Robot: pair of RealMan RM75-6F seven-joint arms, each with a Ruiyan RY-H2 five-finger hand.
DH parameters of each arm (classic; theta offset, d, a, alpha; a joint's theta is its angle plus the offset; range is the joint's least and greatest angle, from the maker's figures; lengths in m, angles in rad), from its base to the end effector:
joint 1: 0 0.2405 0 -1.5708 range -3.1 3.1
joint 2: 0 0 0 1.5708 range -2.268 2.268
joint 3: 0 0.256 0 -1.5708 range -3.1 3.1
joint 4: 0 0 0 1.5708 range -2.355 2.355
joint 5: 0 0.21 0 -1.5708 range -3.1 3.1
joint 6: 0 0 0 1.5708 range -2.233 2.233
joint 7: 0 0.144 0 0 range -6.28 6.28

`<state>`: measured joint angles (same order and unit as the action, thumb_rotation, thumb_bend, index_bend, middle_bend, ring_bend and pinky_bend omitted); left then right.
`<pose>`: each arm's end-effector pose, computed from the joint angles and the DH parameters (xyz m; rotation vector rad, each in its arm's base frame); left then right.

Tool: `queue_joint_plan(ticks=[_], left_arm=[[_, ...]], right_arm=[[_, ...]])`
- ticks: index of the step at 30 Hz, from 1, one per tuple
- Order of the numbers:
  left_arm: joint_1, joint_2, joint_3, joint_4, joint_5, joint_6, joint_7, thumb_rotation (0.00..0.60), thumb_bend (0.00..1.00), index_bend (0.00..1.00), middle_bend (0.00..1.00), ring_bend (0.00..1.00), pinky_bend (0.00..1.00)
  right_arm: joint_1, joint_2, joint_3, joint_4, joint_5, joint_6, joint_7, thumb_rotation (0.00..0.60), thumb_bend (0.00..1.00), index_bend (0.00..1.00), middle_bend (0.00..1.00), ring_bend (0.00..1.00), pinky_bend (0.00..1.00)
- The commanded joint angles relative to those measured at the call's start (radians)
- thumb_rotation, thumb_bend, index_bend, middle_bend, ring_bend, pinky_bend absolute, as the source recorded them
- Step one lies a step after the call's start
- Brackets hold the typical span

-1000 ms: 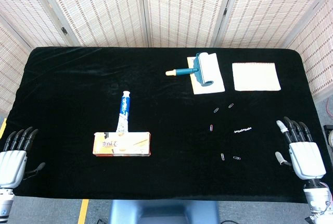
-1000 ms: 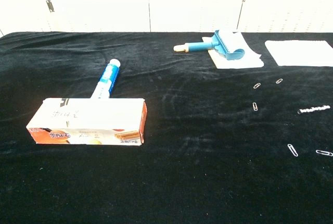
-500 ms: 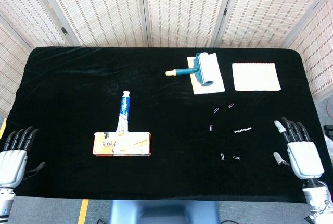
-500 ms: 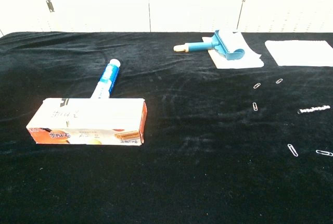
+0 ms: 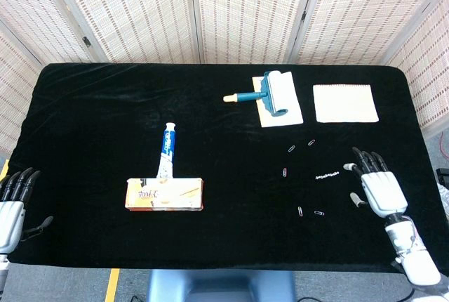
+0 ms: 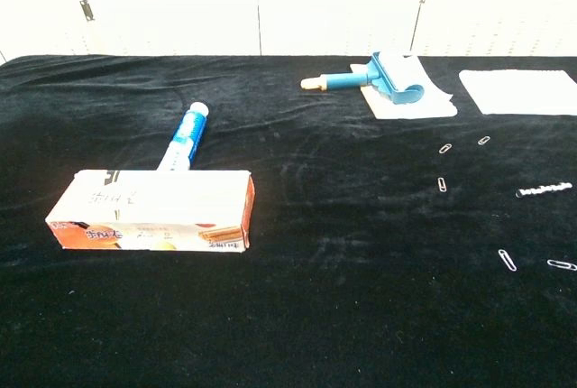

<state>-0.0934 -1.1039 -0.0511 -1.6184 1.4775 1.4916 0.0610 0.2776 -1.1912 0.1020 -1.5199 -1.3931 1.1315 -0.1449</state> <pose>-0.3117 0.1839 0.1657 -1.3869 -0.8483 -0.8563 -0.3100 -0.2496 0.1119 1.6197 -0.9194 0.6944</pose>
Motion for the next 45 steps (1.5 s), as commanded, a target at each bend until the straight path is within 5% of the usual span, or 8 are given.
queue_joint_plan(ticks=[1,22,45], left_arm=[[0.000,0.006,0.004,0.000,0.005,-0.004,-0.013,0.600,0.25,0.00,0.07,0.05,0.04],[0.022,0.006,0.009,0.005,0.014,0.025,-0.019,0.600,0.25,0.00,0.07,0.05,0.01],[0.027,0.009,0.011,0.011,0.027,0.033,-0.038,0.600,0.25,0.00,0.07,0.05,0.01]], right_arm=[[0.054,-0.020,0.018,0.033,0.060,-0.079,-0.019,0.600,0.32,0.28,0.00,0.00,0.00],[0.137,-0.179,0.017,0.297,0.122,-0.156,-0.034,0.600,0.32,0.42,0.00,0.00,0.00],[0.197,-0.275,0.022,0.392,0.188,-0.208,-0.133,0.600,0.33,0.48,0.00,0.00,0.00]])
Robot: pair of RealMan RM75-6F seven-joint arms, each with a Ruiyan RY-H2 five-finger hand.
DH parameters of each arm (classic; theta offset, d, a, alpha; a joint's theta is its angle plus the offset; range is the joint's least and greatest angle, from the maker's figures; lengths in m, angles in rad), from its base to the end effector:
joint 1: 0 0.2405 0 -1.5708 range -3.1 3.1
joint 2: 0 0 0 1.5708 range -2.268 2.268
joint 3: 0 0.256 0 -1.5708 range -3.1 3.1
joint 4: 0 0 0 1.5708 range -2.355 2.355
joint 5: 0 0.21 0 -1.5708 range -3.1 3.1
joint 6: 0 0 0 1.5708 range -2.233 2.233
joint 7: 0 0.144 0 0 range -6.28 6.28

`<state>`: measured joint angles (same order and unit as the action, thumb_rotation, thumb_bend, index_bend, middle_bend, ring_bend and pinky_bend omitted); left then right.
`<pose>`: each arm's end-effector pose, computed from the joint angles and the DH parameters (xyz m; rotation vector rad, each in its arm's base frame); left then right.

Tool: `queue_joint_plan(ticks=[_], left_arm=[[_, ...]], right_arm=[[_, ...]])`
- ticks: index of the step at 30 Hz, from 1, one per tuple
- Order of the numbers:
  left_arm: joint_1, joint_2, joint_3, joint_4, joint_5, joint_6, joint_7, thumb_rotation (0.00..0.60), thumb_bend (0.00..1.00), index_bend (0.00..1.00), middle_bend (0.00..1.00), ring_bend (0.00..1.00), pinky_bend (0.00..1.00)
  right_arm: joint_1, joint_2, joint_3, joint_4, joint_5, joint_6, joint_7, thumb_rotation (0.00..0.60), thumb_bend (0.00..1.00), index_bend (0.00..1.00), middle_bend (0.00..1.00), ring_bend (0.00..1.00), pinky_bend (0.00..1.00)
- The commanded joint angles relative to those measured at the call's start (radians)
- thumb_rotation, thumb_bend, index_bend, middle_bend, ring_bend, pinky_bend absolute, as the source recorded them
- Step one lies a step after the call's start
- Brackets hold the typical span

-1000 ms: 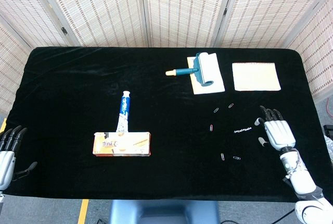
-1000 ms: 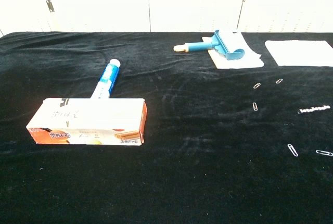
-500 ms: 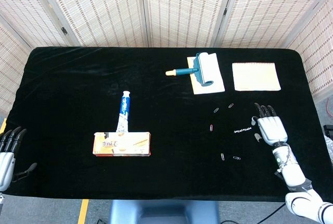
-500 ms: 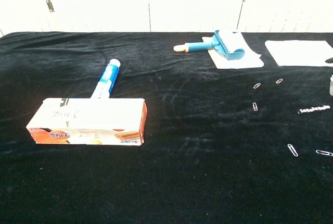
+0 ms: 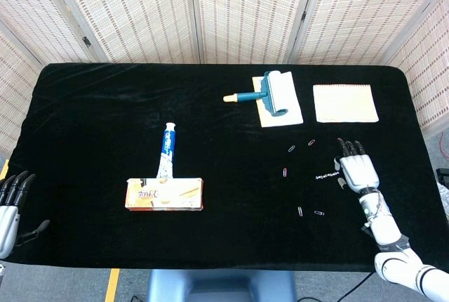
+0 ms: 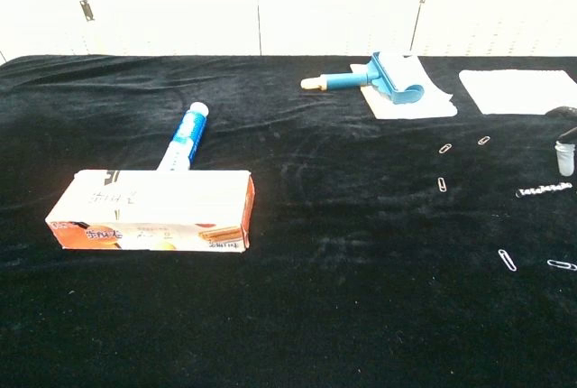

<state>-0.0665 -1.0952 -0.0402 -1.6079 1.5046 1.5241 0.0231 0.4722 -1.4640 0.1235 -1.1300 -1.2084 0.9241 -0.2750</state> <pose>-0.3147 0.1734 0.1708 -1.3759 -0.8507 -0.8764 -0.3313 -0.3237 0.0507 1.6665 -0.8576 0.4794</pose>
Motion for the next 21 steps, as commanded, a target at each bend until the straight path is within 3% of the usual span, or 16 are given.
queue_joint_plan(ticks=[1,17,21], left_arm=[[0.001,0.000,0.000,0.000,0.000,0.001,-0.001,0.600,0.25,0.00,0.07,0.05,0.01],[0.003,0.001,0.001,0.001,0.007,0.003,-0.005,0.600,0.25,0.00,0.07,0.05,0.01],[0.002,0.001,0.001,0.002,0.006,0.001,-0.005,0.600,0.25,0.00,0.07,0.05,0.01]], right_arm=[[0.004,-0.005,0.001,0.005,0.006,-0.002,-0.006,0.600,0.34,0.48,0.00,0.00,0.00],[0.026,-0.033,-0.002,0.045,0.035,-0.040,-0.011,0.600,0.35,0.49,0.00,0.00,0.00],[0.029,-0.038,-0.002,0.050,0.037,-0.043,-0.009,0.600,0.40,0.49,0.00,0.00,0.00]])
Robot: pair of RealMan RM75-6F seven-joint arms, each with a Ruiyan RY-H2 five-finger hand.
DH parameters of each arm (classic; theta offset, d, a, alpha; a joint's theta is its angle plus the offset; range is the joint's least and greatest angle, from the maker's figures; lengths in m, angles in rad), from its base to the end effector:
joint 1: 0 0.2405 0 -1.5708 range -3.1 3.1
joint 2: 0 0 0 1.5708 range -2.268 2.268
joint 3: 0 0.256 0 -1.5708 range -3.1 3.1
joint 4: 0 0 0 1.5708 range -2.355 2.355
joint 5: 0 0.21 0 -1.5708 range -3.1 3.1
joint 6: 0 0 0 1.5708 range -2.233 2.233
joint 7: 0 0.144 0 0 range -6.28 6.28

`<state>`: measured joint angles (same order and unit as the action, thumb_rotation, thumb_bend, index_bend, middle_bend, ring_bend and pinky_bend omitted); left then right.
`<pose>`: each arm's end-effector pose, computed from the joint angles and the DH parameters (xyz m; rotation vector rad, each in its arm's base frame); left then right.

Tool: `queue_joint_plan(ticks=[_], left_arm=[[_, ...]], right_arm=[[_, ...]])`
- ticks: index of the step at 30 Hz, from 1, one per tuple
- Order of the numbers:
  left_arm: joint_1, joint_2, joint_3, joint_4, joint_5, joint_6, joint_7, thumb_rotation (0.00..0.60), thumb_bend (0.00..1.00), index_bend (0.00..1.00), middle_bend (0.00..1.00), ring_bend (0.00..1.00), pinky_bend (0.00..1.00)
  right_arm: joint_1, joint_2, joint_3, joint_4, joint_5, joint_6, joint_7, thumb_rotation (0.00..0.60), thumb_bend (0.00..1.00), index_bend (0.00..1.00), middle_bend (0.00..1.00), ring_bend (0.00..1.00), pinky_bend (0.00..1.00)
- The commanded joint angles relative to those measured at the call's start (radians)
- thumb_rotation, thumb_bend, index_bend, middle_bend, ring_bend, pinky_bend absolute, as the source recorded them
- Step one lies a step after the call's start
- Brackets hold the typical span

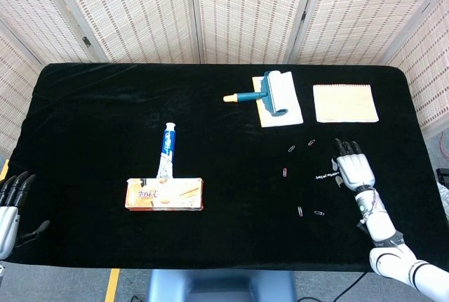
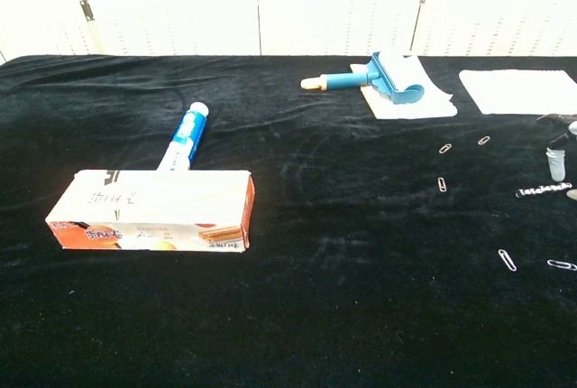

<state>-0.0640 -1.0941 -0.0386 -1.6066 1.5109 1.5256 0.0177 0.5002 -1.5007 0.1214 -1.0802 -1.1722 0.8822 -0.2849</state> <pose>-0.3146 0.1723 0.1709 -1.3790 -0.8521 -0.8799 -0.3329 -0.3318 0.0402 1.6729 -0.8775 0.4478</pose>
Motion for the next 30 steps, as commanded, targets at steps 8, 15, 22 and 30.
queue_joint_plan(ticks=[8,15,22,30], left_arm=[[-0.001,0.002,-0.001,-0.001,-0.003,-0.005,-0.002,0.600,0.25,0.00,0.07,0.05,0.01],[-0.003,0.004,-0.004,0.000,-0.009,-0.010,-0.006,0.600,0.25,0.00,0.07,0.05,0.01],[-0.002,0.003,-0.003,-0.001,-0.005,-0.006,-0.006,0.600,0.25,0.00,0.07,0.05,0.01],[0.000,0.004,-0.002,0.000,-0.004,-0.004,-0.009,0.600,0.25,0.00,0.07,0.05,0.01]], right_arm=[[0.010,-0.007,0.000,0.007,0.013,-0.015,-0.004,0.600,0.40,0.50,0.00,0.00,0.00],[0.013,-0.006,-0.003,0.003,0.010,-0.015,-0.002,0.600,0.40,0.50,0.00,0.00,0.00],[0.016,-0.011,-0.004,0.009,0.013,-0.013,-0.005,0.600,0.40,0.52,0.00,0.00,0.00],[0.019,-0.018,0.000,0.016,0.025,-0.013,-0.011,0.600,0.42,0.57,0.00,0.00,0.00]])
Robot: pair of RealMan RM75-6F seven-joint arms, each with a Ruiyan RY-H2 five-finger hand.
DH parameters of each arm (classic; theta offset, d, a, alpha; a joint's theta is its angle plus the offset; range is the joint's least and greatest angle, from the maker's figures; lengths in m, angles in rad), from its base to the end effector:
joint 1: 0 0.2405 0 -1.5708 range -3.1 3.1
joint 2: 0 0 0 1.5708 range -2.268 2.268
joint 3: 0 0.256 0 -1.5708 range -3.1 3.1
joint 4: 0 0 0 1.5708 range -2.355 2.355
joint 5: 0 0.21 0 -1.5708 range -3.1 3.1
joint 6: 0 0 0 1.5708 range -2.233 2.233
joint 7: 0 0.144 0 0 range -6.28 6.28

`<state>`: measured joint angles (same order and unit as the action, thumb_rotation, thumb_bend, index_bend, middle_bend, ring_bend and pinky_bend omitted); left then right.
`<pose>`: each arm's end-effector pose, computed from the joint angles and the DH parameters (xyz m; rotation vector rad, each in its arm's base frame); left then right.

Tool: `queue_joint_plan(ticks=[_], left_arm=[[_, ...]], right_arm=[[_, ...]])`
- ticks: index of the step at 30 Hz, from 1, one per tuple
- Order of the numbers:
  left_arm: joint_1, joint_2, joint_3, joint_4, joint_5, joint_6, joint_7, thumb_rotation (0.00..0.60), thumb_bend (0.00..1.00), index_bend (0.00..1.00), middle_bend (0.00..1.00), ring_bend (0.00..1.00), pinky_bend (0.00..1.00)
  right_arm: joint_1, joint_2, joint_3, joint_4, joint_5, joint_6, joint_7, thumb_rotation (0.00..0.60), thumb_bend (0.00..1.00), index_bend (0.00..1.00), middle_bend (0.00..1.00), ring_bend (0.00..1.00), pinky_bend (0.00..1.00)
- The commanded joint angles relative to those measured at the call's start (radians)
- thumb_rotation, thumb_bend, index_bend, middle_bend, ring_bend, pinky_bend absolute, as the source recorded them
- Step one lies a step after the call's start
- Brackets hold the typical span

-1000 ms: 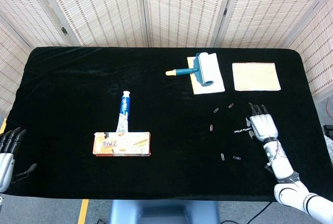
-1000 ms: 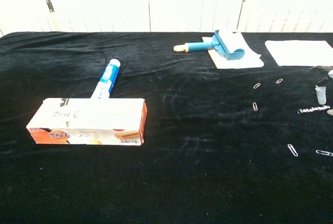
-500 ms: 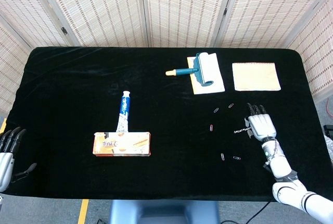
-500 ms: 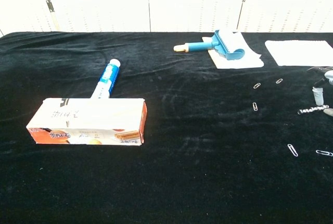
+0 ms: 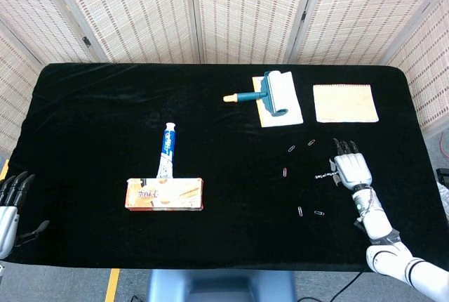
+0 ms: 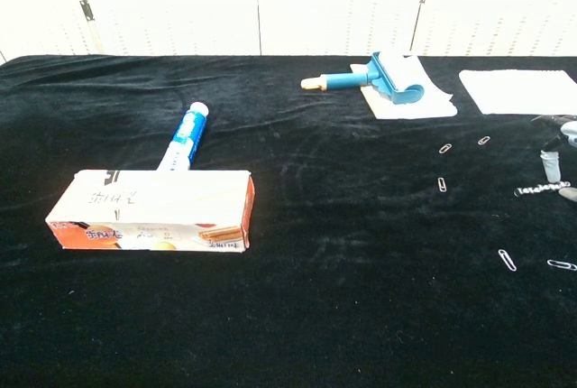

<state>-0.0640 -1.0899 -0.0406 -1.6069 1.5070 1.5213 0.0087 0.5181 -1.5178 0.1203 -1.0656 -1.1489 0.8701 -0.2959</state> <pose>-0.3155 0.1728 0.1722 -1.3751 -0.8590 -0.8807 -0.3302 -0.3366 0.0348 1.6748 -0.8836 0.4418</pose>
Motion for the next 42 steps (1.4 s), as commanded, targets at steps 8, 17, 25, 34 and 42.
queue_joint_plan(ticks=[8,17,25,34,42], left_arm=[[0.001,0.001,-0.001,0.000,-0.001,0.000,-0.003,0.600,0.25,0.00,0.07,0.05,0.01],[0.005,0.003,0.001,0.001,0.002,0.007,-0.011,0.600,0.25,0.00,0.07,0.05,0.01],[0.006,0.001,0.001,0.001,0.003,0.008,-0.009,0.600,0.25,0.00,0.07,0.05,0.01],[0.006,0.000,0.001,0.002,0.003,0.008,-0.006,0.600,0.25,0.00,0.07,0.05,0.01],[0.006,-0.002,0.000,0.001,0.002,0.008,-0.001,0.600,0.25,0.00,0.07,0.05,0.01]], right_arm=[[0.003,-0.012,0.000,0.017,0.001,0.001,0.002,0.600,0.46,0.64,0.01,0.00,0.00],[0.003,-0.014,0.005,0.021,0.000,0.002,0.026,0.600,0.54,0.74,0.04,0.00,0.00],[-0.001,-0.001,0.010,0.008,-0.014,0.017,0.060,0.600,0.58,0.85,0.09,0.04,0.00],[-0.008,0.016,0.017,-0.011,-0.025,0.036,0.097,0.600,0.59,0.89,0.12,0.07,0.00],[-0.012,0.024,0.018,-0.020,-0.042,0.051,0.126,0.600,0.59,0.90,0.13,0.08,0.00]])
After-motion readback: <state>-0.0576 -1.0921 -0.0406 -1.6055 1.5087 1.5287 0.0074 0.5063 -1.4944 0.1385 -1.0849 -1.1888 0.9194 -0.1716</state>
